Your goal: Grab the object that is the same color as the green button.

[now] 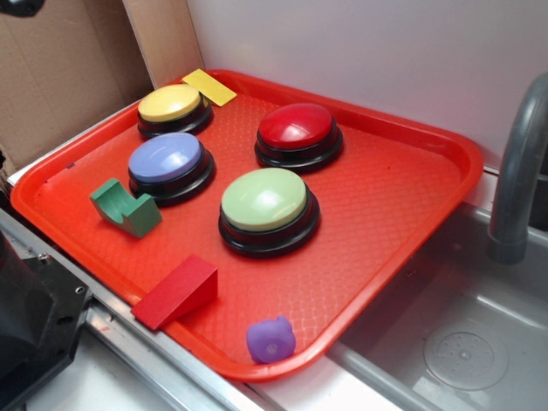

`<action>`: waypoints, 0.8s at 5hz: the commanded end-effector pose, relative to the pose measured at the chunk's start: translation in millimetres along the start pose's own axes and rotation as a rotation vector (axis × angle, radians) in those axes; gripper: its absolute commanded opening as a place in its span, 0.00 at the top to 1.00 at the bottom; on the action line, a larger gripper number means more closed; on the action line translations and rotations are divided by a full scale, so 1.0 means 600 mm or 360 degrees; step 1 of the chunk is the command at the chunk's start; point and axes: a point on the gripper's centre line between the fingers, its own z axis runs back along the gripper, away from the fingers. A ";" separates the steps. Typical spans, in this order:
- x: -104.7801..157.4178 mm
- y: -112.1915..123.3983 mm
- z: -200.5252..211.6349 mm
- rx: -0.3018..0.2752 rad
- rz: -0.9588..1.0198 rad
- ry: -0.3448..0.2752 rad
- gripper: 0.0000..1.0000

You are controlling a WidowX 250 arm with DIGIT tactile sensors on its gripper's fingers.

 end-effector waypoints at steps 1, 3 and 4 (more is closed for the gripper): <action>0.000 0.000 0.000 0.0000 0.0000 0.0000 0.00; 0.004 0.022 -0.080 0.0042 0.0074 -0.0007 0.00; 0.007 0.036 -0.124 0.0100 0.0105 -0.0049 0.00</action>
